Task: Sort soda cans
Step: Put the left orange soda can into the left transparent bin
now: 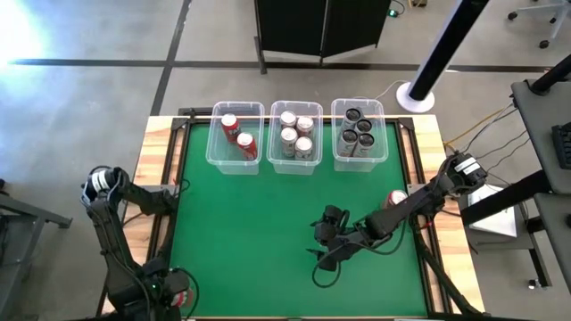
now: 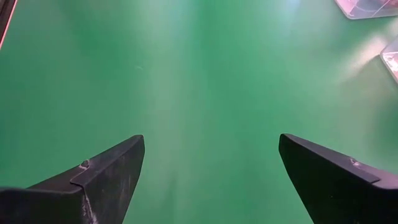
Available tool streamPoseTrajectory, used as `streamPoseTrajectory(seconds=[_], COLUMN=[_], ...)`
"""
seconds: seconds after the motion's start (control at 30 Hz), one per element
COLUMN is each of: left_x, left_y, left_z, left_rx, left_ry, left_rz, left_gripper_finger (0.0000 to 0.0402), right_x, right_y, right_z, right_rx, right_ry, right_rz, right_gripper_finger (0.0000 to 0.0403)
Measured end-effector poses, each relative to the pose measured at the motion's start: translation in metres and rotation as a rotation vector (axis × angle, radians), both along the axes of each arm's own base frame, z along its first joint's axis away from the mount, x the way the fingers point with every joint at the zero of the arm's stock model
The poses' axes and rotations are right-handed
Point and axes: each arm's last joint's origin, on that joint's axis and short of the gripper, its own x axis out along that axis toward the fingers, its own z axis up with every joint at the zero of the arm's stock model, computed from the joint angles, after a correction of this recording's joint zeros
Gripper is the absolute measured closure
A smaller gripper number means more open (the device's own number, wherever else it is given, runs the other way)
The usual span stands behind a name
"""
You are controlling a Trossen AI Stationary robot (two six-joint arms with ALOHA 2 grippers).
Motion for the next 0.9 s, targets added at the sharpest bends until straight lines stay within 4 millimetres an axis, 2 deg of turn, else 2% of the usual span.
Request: streamPoseTrajectory(seconds=[0.23, 0.37, 0.53, 0.6, 0.67, 0.8, 0.9], left_x=[0.0, 0.0, 0.0, 0.003, 0.012, 0.054, 0.083], left_y=[-0.001, 0.0, 0.002, 0.008, 0.022, 0.064, 0.106], left_z=[-0.021, -0.031, -0.029, -0.022, -0.01, 0.029, 0.06], left_rx=[-0.044, -0.056, -0.054, -0.018, 0.063, 0.227, 0.352], left_ry=[0.001, -0.002, -0.003, -0.005, -0.018, -0.187, -0.272], left_rz=[0.02, 0.03, 0.035, 0.041, 0.069, 0.089, 0.041], left_gripper_finger=[0.0027, 0.0064, 0.0122, 0.0123, 0.0123, 0.0123, 0.0123], right_x=[0.0, 0.0, 0.0, 0.0, 0.001, 0.005, 0.006], right_y=[0.0, 0.0, 0.0, 0.0, 0.001, 0.002, 0.003], right_z=[0.0, 0.0, 0.0, 0.0, 0.001, 0.005, 0.007], right_rx=[0.012, 0.019, 0.022, 0.023, 0.021, 0.022, 0.02], right_ry=[-0.001, -0.002, -0.005, -0.009, -0.015, -0.068, -0.09], right_rz=[-0.008, -0.014, -0.015, -0.015, -0.01, 0.015, 0.023], right_gripper_finger=[0.0035, 0.0035, 0.0035, 0.0035, 0.0035, 0.0035, 0.0035])
